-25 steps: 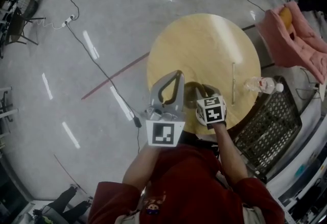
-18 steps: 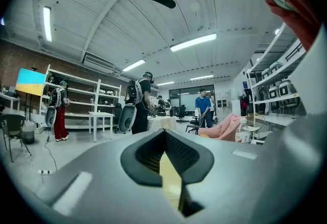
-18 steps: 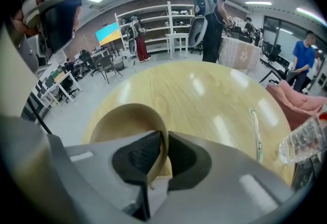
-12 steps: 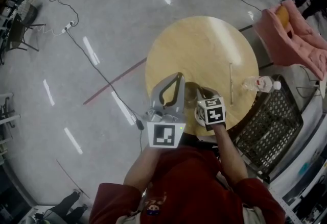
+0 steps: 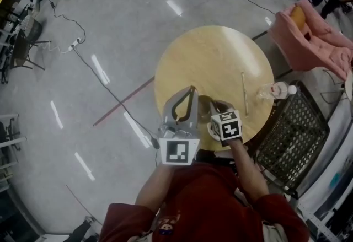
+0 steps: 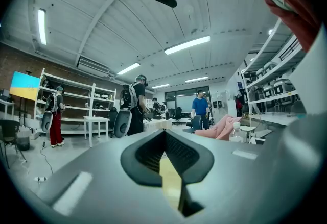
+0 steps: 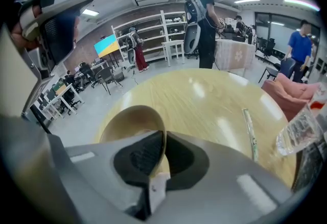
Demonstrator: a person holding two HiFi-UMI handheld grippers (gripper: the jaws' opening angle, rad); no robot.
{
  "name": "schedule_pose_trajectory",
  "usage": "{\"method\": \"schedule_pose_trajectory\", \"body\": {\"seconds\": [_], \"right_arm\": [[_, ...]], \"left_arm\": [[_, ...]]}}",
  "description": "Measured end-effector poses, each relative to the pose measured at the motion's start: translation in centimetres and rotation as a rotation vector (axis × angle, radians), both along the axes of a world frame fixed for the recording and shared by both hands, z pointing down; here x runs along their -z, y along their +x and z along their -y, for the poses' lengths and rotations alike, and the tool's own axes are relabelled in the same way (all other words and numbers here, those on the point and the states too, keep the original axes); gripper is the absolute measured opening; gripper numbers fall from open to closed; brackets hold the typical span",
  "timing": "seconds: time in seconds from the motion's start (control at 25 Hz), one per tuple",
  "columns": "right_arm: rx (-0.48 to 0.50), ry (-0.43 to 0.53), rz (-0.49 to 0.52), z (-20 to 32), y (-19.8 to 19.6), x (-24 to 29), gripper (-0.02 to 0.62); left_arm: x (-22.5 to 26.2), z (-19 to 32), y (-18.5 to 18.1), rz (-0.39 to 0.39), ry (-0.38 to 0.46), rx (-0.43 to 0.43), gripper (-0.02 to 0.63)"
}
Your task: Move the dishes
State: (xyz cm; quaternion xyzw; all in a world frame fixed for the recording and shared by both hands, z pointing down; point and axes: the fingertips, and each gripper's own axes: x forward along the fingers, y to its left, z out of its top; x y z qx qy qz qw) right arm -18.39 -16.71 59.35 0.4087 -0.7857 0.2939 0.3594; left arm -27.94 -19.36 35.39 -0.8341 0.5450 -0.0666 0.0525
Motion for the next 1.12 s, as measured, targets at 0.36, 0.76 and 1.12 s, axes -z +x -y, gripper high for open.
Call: {"method": "schedule_pose_trajectory", "body": {"seconds": [0.36,0.76,1.12], "right_arm": [[-0.065,0.051,0.051,-0.8,2.2,2.8,0.012],[-0.184,0.142,0.099,-2.1,7.2,7.1,0.012],[-0.323,0.209,0.142,-3.9,13.5,11.0,0.012]], "left_arm": [[2.2,-0.8,3.5,-0.084,0.046,-0.041,0.008],[4.9,-2.6,8.9,-0.206,0.089,-0.107,0.008],[6.3,-4.1,15.5,-0.218,0.101,-0.223,0.008]]}}
